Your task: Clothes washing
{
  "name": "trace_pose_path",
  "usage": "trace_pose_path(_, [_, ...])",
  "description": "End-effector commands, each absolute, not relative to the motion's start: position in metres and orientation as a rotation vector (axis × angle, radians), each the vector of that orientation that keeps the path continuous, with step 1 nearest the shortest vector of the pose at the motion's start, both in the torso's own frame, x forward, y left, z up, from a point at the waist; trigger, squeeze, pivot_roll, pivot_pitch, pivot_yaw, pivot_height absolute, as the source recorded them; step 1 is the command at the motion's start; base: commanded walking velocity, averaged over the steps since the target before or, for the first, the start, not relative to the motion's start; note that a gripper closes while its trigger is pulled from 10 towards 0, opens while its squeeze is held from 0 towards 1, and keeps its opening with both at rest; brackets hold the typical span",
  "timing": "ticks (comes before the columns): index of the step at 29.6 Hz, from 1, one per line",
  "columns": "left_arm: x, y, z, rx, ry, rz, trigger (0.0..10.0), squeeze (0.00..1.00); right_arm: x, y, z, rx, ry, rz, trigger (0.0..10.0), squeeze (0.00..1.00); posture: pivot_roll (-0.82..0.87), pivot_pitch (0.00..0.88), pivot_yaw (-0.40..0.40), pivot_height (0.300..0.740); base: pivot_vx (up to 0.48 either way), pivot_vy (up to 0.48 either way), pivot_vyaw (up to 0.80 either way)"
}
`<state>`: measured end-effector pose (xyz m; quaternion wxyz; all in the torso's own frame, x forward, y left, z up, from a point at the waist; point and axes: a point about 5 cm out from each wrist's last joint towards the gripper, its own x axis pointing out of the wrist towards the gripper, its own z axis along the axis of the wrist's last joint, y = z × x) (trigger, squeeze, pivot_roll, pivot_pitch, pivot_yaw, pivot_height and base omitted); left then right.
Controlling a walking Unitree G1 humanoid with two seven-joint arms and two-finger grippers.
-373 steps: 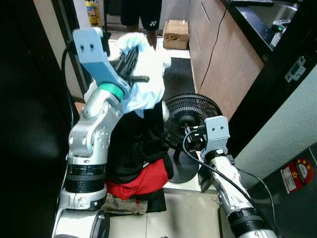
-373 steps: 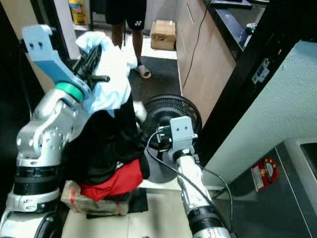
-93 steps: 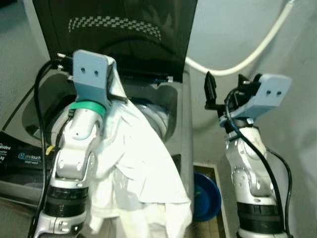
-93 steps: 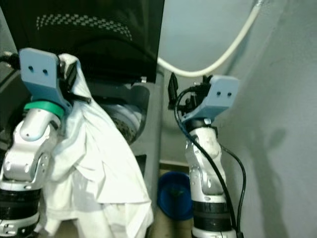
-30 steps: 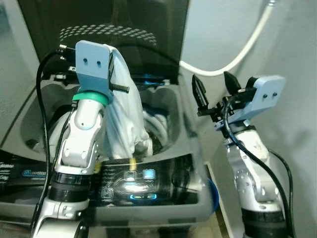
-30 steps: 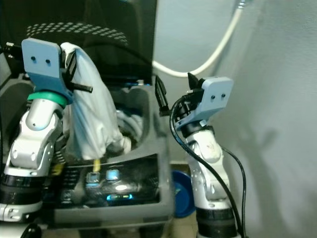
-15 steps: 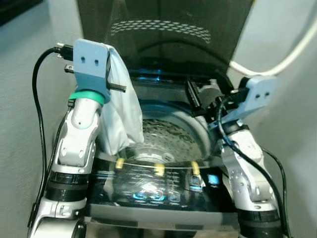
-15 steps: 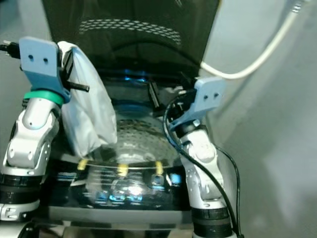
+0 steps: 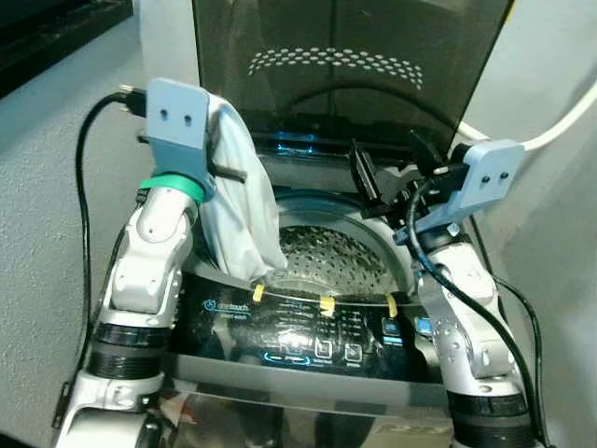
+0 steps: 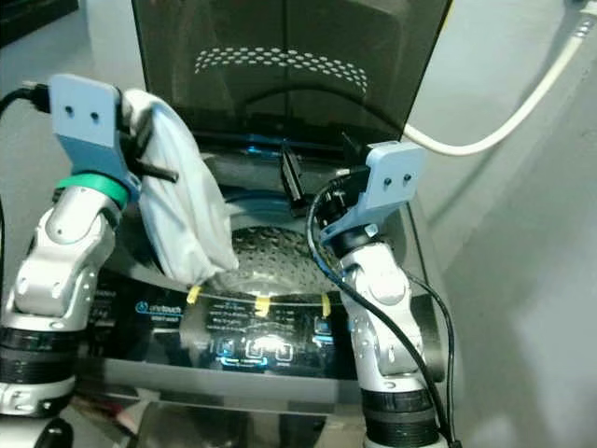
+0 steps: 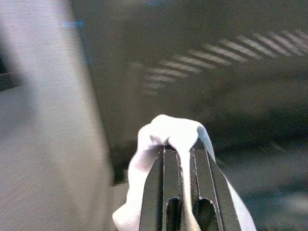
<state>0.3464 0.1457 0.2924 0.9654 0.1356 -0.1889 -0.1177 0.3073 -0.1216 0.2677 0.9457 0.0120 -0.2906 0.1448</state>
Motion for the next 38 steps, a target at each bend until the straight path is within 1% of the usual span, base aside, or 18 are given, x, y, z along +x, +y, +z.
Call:
trace_pose_path(1, [0.352,0.149,0.298,0.314,-0.33,-0.3,10.0,0.0,0.31,-0.126,0.272,-0.06,-0.619,0.227,10.0,0.0,0.09,0.0,0.036,0.74,0.0,0.0,0.0])
trace_pose_path(3, [0.353,0.151,0.299,0.316,-0.32,-0.298,10.0,0.0,0.31,-0.126,0.272,-0.063,-0.62,0.22,10.0,0.0,0.09,0.0,0.036,0.74,0.0,0.0,0.0])
trace_pose_path(4, [0.354,0.154,0.302,0.311,-0.315,-0.315,10.0,0.0,0.312,-0.13,0.275,-0.087,-0.629,0.171,10.0,0.0,0.08,0.0,0.038,0.74,0.0,0.0,0.0])
trace_pose_path(8, [0.36,0.163,0.322,0.354,-0.386,-0.349,10.0,0.0,0.31,-0.165,0.303,-0.137,-0.767,-0.119,10.0,0.0,0.09,0.0,0.041,0.74,0.0,0.0,0.0])
trace_pose_path(10, [0.36,0.163,0.322,0.354,-0.386,-0.349,10.0,0.0,0.31,-0.165,0.303,-0.137,-0.767,-0.119,10.0,0.0,0.09,0.0,0.041,0.74,0.0,0.0,0.0])
trace_pose_path(13, [0.362,0.159,0.311,0.356,-0.298,-0.415,10.0,0.0,0.304,-0.175,0.315,-0.138,-0.823,-0.179,10.0,0.0,0.09,0.0,0.057,0.74,0.0,0.0,0.0])
trace_pose_path(14, [0.362,0.155,0.298,0.342,-0.236,-0.457,10.0,0.94,0.302,-0.177,0.317,-0.137,-0.833,-0.184,10.0,0.0,0.08,0.001,0.063,0.74,0.0,0.0,0.0])
trace_pose_path(16, [0.362,0.155,0.298,0.342,-0.236,-0.457,10.0,0.94,0.302,-0.177,0.317,-0.137,-0.833,-0.184,10.0,0.0,0.08,0.001,0.063,0.74,0.0,0.0,0.0])
trace_pose_path(17, [0.36,0.151,0.278,0.326,-0.148,-0.506,10.0,1.0,0.301,-0.177,0.317,-0.129,-0.83,-0.175,10.0,0.0,0.08,0.009,0.072,0.74,0.0,0.0,0.0])
trace_pose_path(25, [0.354,0.151,0.266,0.25,-0.06,-0.536,10.0,1.0,0.302,-0.177,0.302,-0.124,-0.777,-0.148,10.0,0.0,0.08,0.018,0.082,0.74,0.0,0.0,0.0])
trace_pose_path(29, [0.341,0.151,0.266,0.098,0.06,-0.54,10.0,1.0,0.303,-0.17,0.295,-0.12,-0.745,-0.099,10.0,0.0,0.09,0.022,0.088,0.74,0.0,0.0,0.0])
trace_pose_path(30, [0.341,0.151,0.266,0.098,0.06,-0.54,10.0,1.0,0.303,-0.17,0.295,-0.12,-0.745,-0.099,10.0,0.0,0.09,0.022,0.088,0.74,0.0,0.0,0.0])
trace_pose_path(31, [0.316,0.138,0.271,0.073,0.047,-0.717,10.0,0.0,0.304,-0.165,0.291,-0.121,-0.726,-0.06,10.0,0.0,0.09,0.022,0.088,0.74,0.0,0.0,0.0])
trace_pose_path(33, [0.316,0.138,0.271,0.073,0.047,-0.717,10.0,0.0,0.304,-0.165,0.291,-0.121,-0.726,-0.06,10.0,0.0,0.09,0.022,0.088,0.74,0.0,0.0,0.0])
trace_pose_path(34, [0.3,0.131,0.274,0.14,0.007,-0.835,10.0,0.0,0.305,-0.163,0.289,-0.119,-0.718,-0.044,10.0,0.0,0.09,0.022,0.088,0.74,0.0,0.0,0.0])
trace_pose_path(35, [0.3,0.131,0.274,0.14,0.007,-0.835,10.0,0.0,0.305,-0.163,0.289,-0.119,-0.718,-0.044,10.0,0.0,0.09,0.022,0.088,0.74,0.0,0.0,0.0])
trace_pose_path(36, [0.284,0.125,0.276,0.225,-0.054,-0.948,10.0,0.0,0.305,-0.161,0.288,-0.115,-0.711,-0.029,10.0,0.0,0.09,0.022,0.088,0.74,0.0,0.0,0.0])
trace_pose_path(38, [0.268,0.122,0.27,0.391,-0.119,-1.064,10.0,0.0,0.307,-0.158,0.285,-0.109,-0.7,-0.01,10.0,0.0,0.09,0.022,0.088,0.74,0.0,0.0,0.0])
